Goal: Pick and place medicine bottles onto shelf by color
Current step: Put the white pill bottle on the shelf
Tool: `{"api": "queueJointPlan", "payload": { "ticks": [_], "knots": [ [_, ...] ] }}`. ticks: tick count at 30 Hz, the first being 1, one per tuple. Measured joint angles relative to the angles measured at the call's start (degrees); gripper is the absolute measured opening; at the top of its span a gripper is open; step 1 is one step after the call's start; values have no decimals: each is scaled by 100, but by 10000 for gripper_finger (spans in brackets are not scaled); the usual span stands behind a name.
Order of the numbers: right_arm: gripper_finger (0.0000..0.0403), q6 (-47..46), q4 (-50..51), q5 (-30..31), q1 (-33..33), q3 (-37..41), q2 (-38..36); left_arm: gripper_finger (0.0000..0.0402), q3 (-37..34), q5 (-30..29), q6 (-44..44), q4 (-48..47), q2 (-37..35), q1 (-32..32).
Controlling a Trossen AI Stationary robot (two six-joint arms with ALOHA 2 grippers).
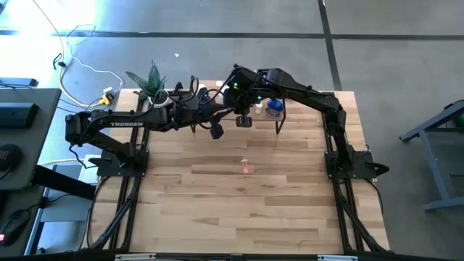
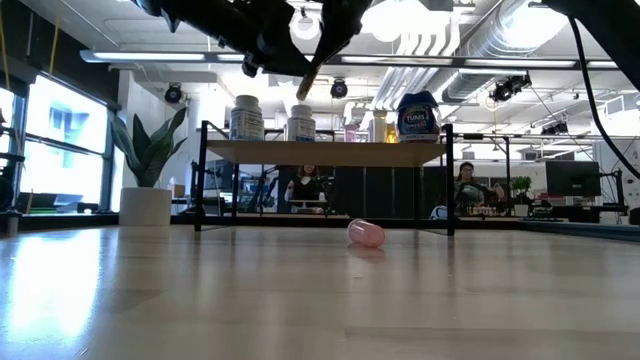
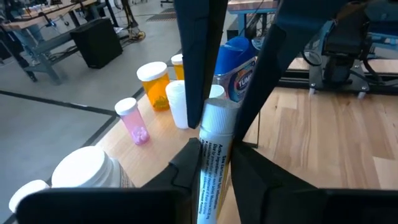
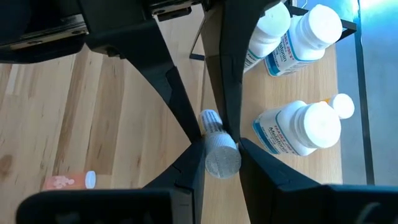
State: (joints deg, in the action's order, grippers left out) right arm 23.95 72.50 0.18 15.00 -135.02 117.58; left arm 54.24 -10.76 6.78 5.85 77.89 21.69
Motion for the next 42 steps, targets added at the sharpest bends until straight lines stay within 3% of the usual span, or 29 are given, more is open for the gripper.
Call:
{"api": "queueJointPlan", "payload": {
  "ticks": [18,33,42],
  "knots": [
    [75,8,8,-2,-2,4,0,64,0,113,-12,0,2,4],
    [186,12,-12,330,-4,9,-28,63,2,64,-76,4,2,4],
    [204,48,9,328,33,9,-263,65,2,-21,-213,9,2,7]
  ]
}}
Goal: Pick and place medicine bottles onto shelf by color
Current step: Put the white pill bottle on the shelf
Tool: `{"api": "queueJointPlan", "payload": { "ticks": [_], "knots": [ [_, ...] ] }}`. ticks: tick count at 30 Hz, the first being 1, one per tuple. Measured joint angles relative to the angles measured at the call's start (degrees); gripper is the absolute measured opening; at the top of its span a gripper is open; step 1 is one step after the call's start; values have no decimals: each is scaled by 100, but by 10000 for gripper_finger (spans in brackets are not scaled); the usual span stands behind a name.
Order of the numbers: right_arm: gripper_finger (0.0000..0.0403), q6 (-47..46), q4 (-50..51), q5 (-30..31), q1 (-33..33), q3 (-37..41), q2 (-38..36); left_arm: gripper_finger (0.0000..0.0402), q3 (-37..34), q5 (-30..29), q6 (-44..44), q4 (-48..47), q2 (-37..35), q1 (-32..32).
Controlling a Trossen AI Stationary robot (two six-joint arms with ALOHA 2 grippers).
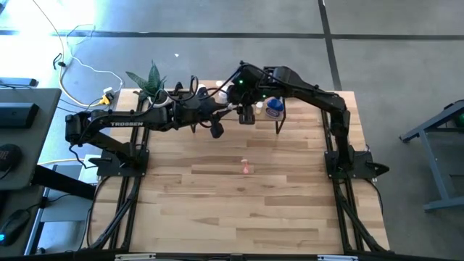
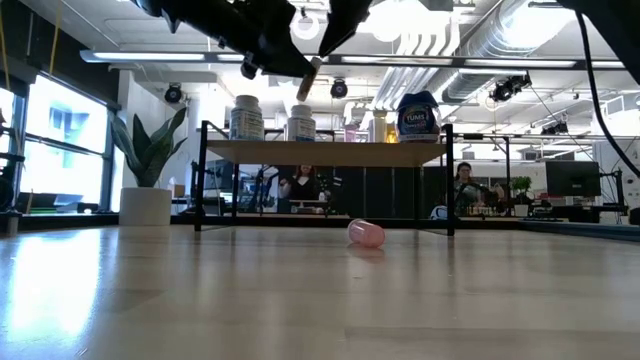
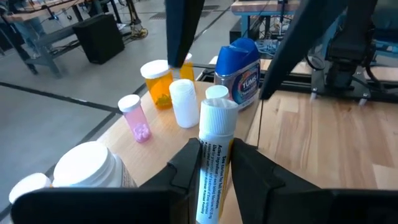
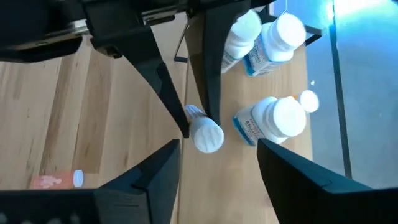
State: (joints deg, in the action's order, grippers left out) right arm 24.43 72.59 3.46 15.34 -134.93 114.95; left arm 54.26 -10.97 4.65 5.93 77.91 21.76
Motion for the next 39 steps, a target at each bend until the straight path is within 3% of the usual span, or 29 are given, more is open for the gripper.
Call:
{"api": "queueJointPlan", "payload": {
  "ticks": [4,12,20,25,32,39],
  "knots": [
    [204,35,-20,120,61,0,-133,64,0,-19,-355,12,0,3],
    [204,157,40,960,314,0,-392,63,7,-171,-1768,272,233,2],
    [204,91,62,1069,548,0,-666,61,-13,-585,-1848,715,543,-94],
    [204,6,46,1117,568,0,-756,61,-402,-765,-1658,1453,468,-264],
    [204,37,22,1139,568,-2,-758,62,-628,-1583,-1712,1416,355,-612],
    [204,71,-61,1299,568,-2,-756,62,-664,-1662,-1554,1441,334,-762]
  ]
}}
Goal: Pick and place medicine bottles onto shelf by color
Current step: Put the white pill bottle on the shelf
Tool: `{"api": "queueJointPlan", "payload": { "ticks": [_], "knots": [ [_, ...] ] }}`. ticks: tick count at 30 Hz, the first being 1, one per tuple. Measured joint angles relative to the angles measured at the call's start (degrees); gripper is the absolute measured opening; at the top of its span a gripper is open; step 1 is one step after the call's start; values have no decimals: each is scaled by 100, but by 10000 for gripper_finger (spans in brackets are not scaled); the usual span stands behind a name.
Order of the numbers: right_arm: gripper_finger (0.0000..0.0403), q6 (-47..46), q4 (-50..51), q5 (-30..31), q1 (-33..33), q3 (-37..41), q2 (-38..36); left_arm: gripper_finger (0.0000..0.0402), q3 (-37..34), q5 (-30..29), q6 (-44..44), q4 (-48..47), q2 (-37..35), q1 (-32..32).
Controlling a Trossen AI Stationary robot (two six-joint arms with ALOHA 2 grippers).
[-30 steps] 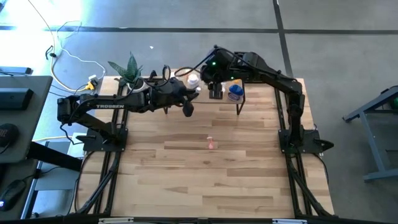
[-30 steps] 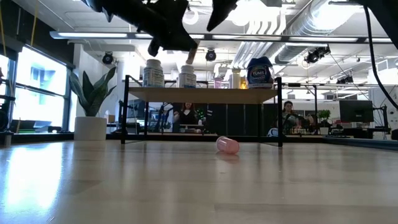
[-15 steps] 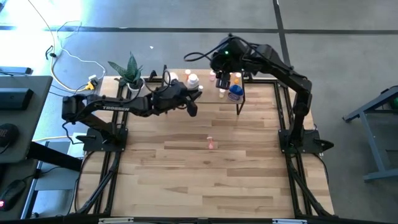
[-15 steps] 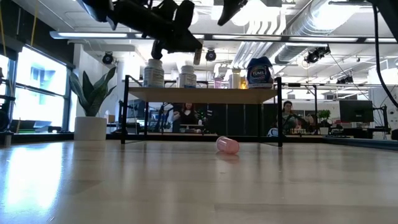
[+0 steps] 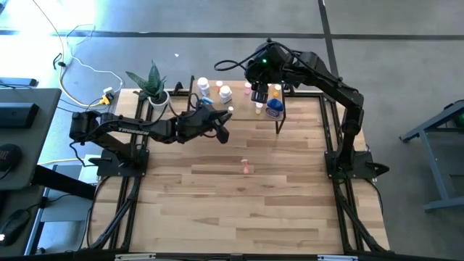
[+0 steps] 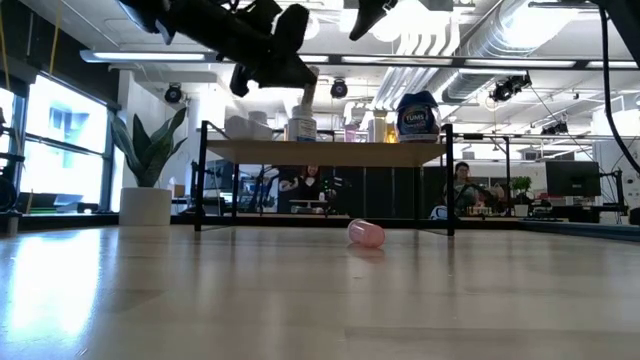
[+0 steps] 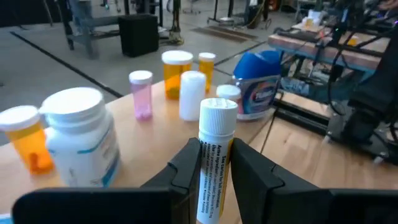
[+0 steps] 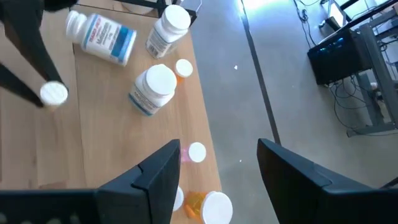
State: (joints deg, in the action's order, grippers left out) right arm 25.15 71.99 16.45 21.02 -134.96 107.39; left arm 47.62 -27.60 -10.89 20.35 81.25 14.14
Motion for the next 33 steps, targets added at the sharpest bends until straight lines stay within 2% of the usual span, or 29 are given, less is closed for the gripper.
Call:
{"api": "queueJointPlan", "payload": {
  "ticks": [5,12,17,21,26,33],
  "knots": [
    [204,-11,0,4,0,0,2,63,10,-183,97,42,-273,10],
    [204,-66,-2,2,-17,0,2,63,-118,-602,-364,134,-351,8],
    [204,-94,-2,-3,-57,0,4,63,-976,-592,-690,1538,-293,10],
    [204,-107,-4,-7,-79,0,7,63,-1561,-357,-343,2809,-299,64],
    [204,-131,-7,-7,-79,0,7,63,-1695,-265,-286,3023,-161,99],
    [204,-219,-7,-9,-79,-7,7,63,-1493,-355,-179,3156,402,-43]
  ]
}}
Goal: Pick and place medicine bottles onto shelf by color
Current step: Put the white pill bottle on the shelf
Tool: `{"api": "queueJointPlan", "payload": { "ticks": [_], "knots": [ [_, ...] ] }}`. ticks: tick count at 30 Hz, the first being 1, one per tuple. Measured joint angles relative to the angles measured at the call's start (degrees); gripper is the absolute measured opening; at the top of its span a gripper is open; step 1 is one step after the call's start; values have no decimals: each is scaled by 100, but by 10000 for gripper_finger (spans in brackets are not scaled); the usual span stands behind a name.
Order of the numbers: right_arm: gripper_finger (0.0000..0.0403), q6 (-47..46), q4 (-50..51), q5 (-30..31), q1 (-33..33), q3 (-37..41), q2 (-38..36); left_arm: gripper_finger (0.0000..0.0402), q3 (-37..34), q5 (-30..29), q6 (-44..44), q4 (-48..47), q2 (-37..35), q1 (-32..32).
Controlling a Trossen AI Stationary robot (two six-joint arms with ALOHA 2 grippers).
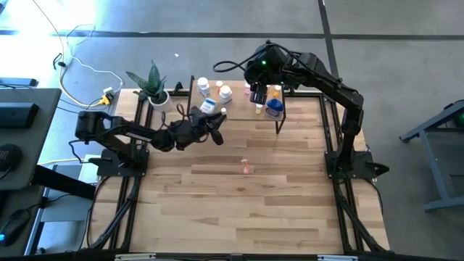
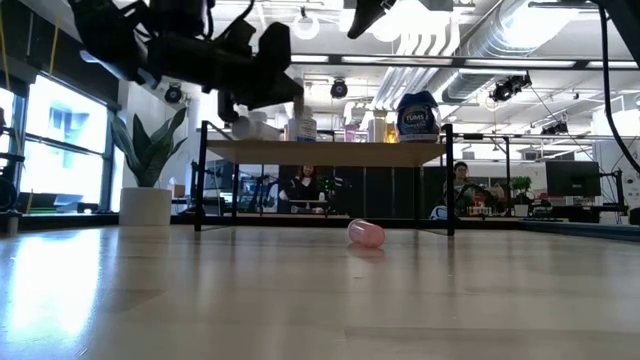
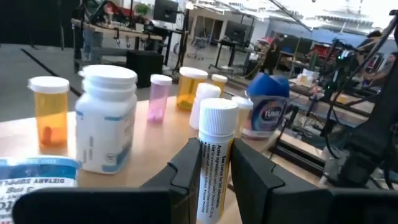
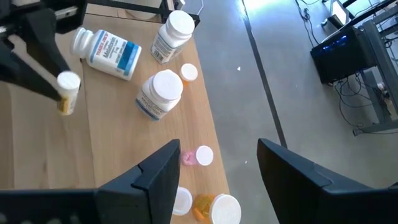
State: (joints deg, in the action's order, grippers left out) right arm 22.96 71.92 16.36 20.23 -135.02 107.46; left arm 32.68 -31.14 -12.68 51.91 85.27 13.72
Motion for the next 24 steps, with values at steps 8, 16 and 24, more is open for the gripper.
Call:
{"api": "queueJointPlan", "payload": {
  "ticks": [8,16,24],
  "knots": [
    [204,0,0,0,0,0,0,63,44,-161,586,824,460,24],
    [204,0,0,0,0,0,0,63,86,-92,704,820,872,237],
    [204,2,0,0,0,0,0,63,456,-67,1409,831,1133,251]
  ]
}}
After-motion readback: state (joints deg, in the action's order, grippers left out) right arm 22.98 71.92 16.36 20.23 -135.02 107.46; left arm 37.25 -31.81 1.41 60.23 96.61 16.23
